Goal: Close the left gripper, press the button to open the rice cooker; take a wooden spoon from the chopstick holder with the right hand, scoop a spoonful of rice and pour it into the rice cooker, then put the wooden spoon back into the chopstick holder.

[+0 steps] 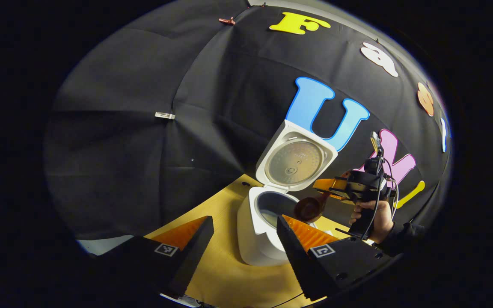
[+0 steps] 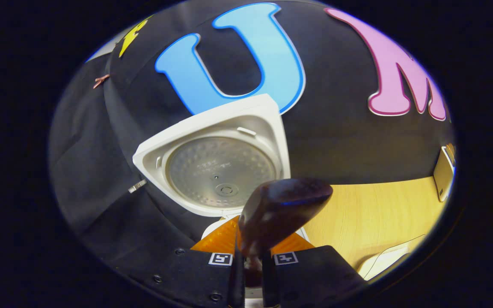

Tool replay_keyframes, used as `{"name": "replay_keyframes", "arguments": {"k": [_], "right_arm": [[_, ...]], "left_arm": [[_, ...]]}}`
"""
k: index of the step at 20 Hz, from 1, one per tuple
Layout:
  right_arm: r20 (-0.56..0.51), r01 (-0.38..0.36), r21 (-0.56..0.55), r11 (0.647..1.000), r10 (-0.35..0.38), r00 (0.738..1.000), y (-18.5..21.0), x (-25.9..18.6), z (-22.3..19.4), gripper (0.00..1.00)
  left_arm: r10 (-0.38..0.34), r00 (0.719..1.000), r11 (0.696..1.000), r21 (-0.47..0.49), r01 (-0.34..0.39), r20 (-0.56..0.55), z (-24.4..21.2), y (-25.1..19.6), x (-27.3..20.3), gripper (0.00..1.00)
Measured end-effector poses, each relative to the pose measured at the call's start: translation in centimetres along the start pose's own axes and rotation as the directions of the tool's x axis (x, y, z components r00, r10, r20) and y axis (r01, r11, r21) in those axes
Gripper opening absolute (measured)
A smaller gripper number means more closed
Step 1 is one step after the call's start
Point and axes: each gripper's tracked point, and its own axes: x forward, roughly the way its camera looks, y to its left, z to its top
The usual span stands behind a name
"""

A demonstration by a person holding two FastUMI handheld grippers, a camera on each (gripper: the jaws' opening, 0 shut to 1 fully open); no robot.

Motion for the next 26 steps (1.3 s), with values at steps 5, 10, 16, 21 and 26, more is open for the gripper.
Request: {"name": "replay_keyframes", "arguments": {"k": [5, 10, 16, 21, 26], "right_arm": [[0.035, 0.009, 0.057, 0.998, -0.011, 0.999, -3.8, -3.9, 2.7, 0.2], [0.118, 0.074, 0.096, 0.993, -0.085, 0.989, -10.5, -9.6, 6.4, 0.2], [0.181, 0.211, 0.164, 0.964, -0.239, 0.954, -21.6, -17.9, 7.9, 0.2], [0.207, 0.337, 0.236, 0.911, -0.386, 0.899, -31.5, -25.1, 7.3, 0.2], [0.191, 0.446, 0.325, 0.834, -0.519, 0.833, -40.8, -31.6, 4.7, 0.2]], "left_arm": [[-0.035, 0.999, 0.998, 0.045, 0.035, 0.008, 0.1, -4.1, -0.6, 0.92], [-0.068, 0.998, 0.993, 0.099, 0.067, 0.009, -0.5, -8.4, -0.5, 0.96], [-0.107, 0.994, 0.983, 0.153, 0.105, 0.005, -1.1, -13.0, -0.2, 0.96], [-0.143, 0.989, 0.967, 0.208, 0.146, -0.026, -2.7, -16.8, -0.1, 0.96], [-0.159, 0.985, 0.967, 0.192, 0.168, -0.06, -4.3, -20.2, 0.2, 0.95]]}}
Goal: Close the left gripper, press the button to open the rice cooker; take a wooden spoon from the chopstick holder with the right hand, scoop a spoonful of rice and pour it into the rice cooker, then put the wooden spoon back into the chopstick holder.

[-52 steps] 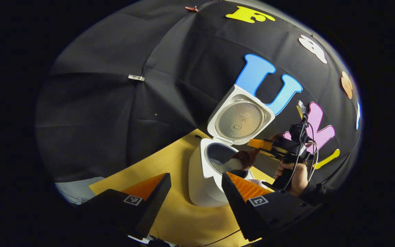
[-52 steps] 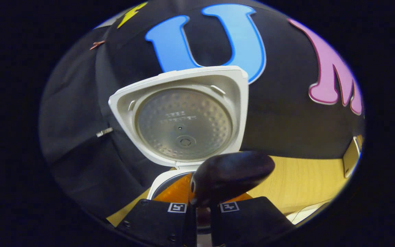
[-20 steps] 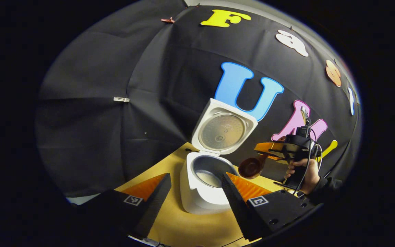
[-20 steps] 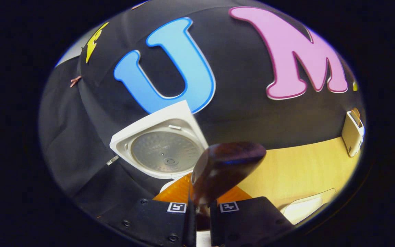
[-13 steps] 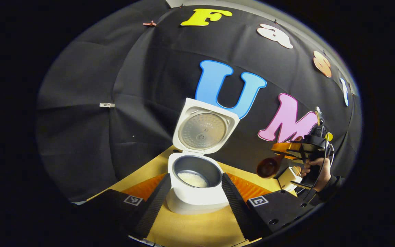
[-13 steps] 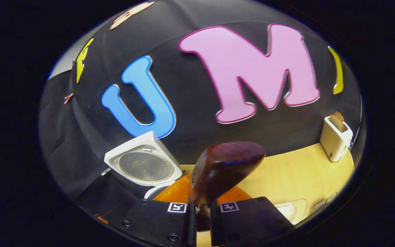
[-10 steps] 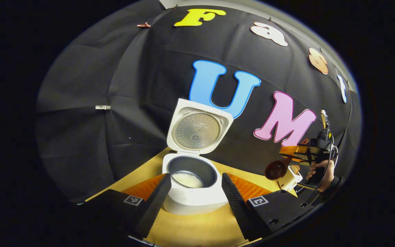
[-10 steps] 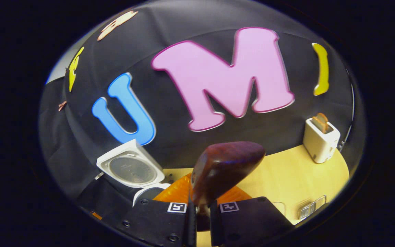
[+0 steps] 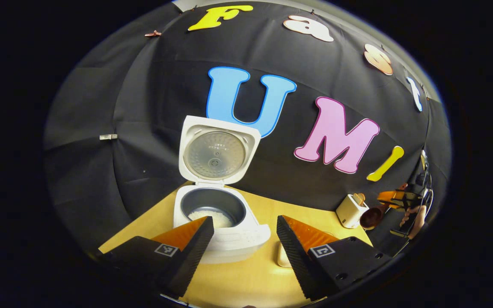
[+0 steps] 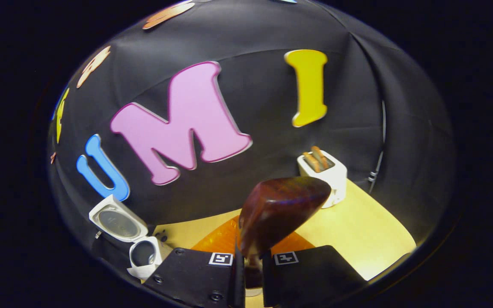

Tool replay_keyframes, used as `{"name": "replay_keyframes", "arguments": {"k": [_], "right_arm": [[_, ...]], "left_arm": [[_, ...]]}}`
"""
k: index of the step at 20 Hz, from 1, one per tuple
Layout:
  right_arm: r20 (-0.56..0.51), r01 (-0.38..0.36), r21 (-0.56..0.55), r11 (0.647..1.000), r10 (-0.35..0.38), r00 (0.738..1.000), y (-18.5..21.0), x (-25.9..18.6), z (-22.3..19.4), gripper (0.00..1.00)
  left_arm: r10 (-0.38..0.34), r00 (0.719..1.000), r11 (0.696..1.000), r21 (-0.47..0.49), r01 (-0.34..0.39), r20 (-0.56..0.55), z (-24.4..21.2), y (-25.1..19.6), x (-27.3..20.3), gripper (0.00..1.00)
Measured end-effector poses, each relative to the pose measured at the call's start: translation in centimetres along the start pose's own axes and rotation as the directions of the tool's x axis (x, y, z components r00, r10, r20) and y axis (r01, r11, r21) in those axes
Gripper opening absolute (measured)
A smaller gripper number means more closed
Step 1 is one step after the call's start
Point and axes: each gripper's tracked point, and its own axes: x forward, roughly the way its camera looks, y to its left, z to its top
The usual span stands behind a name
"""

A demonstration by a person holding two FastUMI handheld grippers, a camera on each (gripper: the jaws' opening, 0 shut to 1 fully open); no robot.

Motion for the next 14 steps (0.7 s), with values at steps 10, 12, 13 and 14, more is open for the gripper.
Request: {"name": "replay_keyframes", "arguments": {"k": [10, 12, 13, 14], "right_arm": [[-0.11, 0.139, 0.062, 0.988, -0.131, 0.985, -12.7, 2.1, -7.4, 0.2], [-0.141, 0.145, 0.043, 0.989, -0.137, 0.98, -13.6, 2.9, -9.6, 0.2], [-0.156, 0.142, 0.039, 0.989, -0.134, 0.979, -13.7, 3.3, -10.5, 0.2], [-0.167, 0.136, 0.042, 0.99, -0.128, 0.978, -13.6, 3.7, -11.2, 0.2]], "left_arm": [[0.074, 0.997, 0.997, -0.007, -0.074, -0.024, -0.8, -1.8, 1.2, 0.96], [0.089, 0.995, 0.996, -0.002, -0.089, -0.036, -1.5, -2.3, 1.1, 0.92], [0.089, 0.995, 0.996, 0.008, -0.089, -0.036, -1.7, -2.6, 1.0, 0.96], [0.087, 0.995, 0.996, 0.016, -0.087, -0.038, -1.9, -3.0, 0.9, 0.92]]}}
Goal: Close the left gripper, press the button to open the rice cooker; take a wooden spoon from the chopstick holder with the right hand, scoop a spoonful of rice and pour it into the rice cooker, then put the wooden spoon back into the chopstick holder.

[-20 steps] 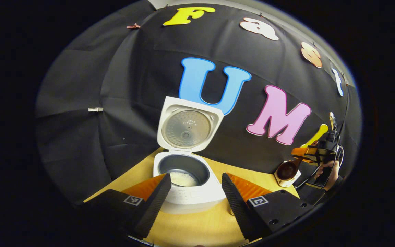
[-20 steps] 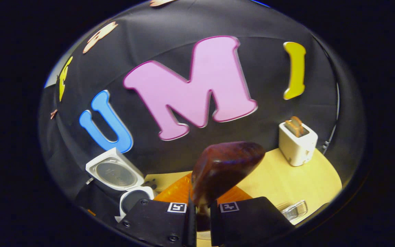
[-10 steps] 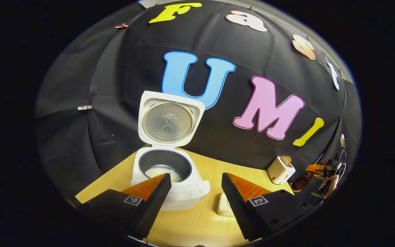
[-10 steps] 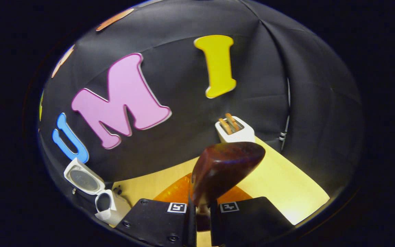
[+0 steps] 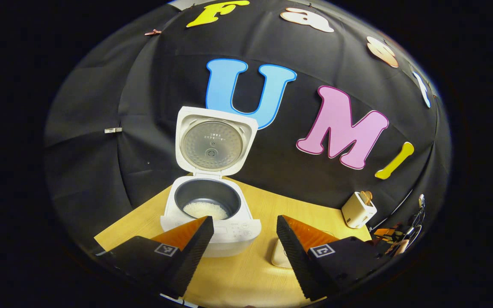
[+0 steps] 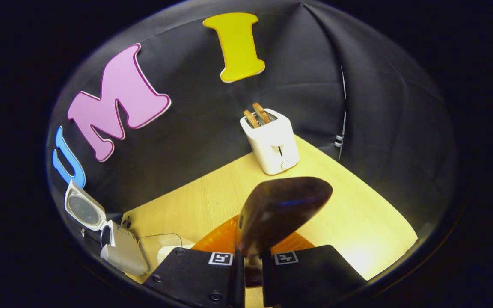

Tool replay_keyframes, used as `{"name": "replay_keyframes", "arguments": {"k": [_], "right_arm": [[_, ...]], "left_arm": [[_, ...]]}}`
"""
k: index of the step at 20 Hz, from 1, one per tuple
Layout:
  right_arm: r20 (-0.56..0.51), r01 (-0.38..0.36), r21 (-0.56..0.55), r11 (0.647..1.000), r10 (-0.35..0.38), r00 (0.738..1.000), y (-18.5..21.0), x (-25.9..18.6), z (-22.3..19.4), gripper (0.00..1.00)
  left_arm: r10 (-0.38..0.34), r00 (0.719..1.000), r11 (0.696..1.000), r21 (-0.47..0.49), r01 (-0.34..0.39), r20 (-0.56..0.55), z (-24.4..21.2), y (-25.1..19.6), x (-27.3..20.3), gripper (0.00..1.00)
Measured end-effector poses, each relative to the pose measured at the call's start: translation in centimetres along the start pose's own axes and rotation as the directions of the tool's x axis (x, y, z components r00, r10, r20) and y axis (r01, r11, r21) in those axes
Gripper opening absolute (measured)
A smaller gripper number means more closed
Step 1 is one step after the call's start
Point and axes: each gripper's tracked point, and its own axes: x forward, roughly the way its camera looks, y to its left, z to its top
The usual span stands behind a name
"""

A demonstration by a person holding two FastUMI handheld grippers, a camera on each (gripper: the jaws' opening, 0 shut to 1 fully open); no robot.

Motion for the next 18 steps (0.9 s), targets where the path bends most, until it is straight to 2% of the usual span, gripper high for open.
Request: {"name": "replay_keyframes", "arguments": {"k": [1, 10, 17, 18], "right_arm": [[-0.007, -0.01, 0.002, 1.0, 0.01, 1.0, 0.2, 0.5, -0.5, 0.2], [-0.061, 0.009, -0.043, 0.999, -0.012, 0.998, -0.4, 3.4, -4.3, 0.2], [-0.069, 0.041, 0.024, 0.999, -0.039, 0.997, -1.2, 3.0, -4.7, 0.24], [-0.067, 0.047, 0.029, 0.999, -0.045, 0.997, -1.3, 2.6, -4.6, 0.31]], "left_arm": [[0.001, 1.0, 1.0, 0.005, -0.001, -0.005, -0.3, -0.2, 0.0, 0.96], [0.014, 0.999, 1.0, 0.001, -0.014, -0.031, -1.8, -1.0, -0.1, 0.96], [-0.008, 1.0, 1.0, 0.007, 0.008, -0.012, -0.3, -0.7, 0.4, 0.96], [-0.009, 1.0, 1.0, 0.009, 0.009, -0.008, 0.1, -0.5, 0.5, 0.96]]}}
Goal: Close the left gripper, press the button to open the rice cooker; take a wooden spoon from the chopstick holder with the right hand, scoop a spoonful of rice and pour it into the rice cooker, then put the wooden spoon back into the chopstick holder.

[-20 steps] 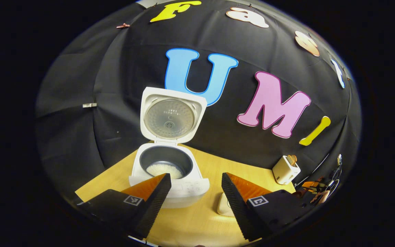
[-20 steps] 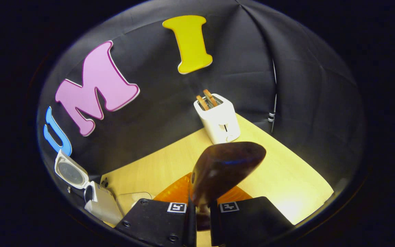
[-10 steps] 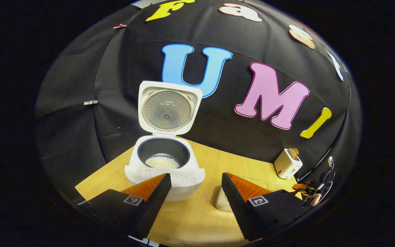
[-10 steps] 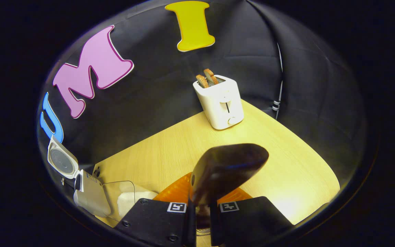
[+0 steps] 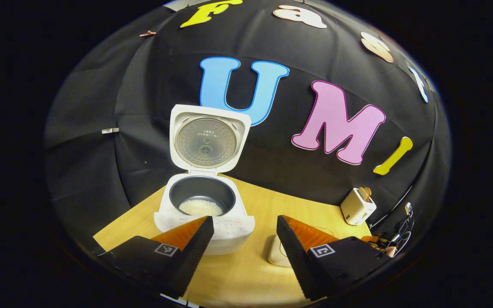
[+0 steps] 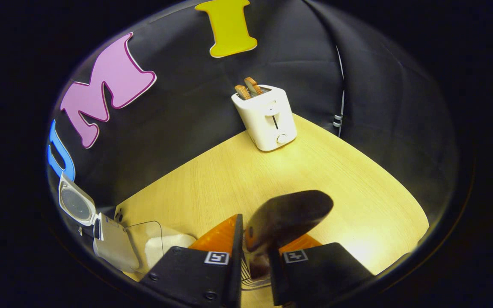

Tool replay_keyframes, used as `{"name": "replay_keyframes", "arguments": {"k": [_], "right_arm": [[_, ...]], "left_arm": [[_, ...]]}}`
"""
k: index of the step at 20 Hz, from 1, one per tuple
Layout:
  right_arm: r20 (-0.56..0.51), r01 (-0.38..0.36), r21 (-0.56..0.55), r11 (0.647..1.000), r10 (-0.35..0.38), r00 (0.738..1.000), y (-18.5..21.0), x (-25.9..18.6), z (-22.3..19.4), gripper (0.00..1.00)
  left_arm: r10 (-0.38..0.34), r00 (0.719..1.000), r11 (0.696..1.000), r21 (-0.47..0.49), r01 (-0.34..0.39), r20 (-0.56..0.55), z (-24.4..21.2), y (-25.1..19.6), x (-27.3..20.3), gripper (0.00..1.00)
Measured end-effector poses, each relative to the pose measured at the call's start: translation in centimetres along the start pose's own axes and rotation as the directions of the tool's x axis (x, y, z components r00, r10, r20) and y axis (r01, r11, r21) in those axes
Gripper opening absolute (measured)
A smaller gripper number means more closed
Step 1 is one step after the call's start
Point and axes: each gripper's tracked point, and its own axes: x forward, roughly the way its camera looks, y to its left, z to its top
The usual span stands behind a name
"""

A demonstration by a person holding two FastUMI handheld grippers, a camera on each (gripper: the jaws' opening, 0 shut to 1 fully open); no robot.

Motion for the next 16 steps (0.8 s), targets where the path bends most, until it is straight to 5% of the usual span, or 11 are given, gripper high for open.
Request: {"name": "replay_keyframes", "arguments": {"k": [1, 4, 5, 7, 12, 16], "right_arm": [[0.016, 0.003, 0.012, 1.0, -0.004, 1.0, 0.0, -0.6, 0.2, 0.19], [0.042, 0.007, 0.024, 1.0, -0.008, 0.999, 0.1, -2.7, 0.5, 0.82], [0.045, 0.016, 0.028, 0.999, -0.017, 0.999, 0.1, -3.2, 0.6, 0.6], [0.066, 0.034, 0.041, 0.999, -0.037, 0.997, -0.4, -4.7, 1.0, 0.99], [0.118, 0.097, 0.054, 0.994, -0.103, 0.988, -1.7, -9.5, 1.2, 0.98], [0.168, 0.202, -0.089, 0.975, -0.185, 0.968, -3.6, -13.8, -1.4, 0.98]], "left_arm": [[-0.002, 1.0, 1.0, 0.002, 0.002, 0.006, 0.2, 0.2, 0.1, 0.96], [-0.018, 0.999, 1.0, 0.002, 0.018, 0.033, 1.6, 0.6, 0.5, 0.96], [-0.022, 0.999, 1.0, 0.006, 0.022, 0.043, 2.3, 0.7, 0.6, 0.96], [-0.014, 0.997, 0.999, 0.032, 0.012, 0.078, 4.4, 1.7, 1.2, 0.96], [0.002, 0.989, 0.999, 0.033, -0.006, 0.15, 11.4, 4.7, 3.4, 0.96], [-0.008, 0.972, 0.999, 0.036, -0.001, 0.236, 18.7, 6.6, 5.4, 0.96]]}}
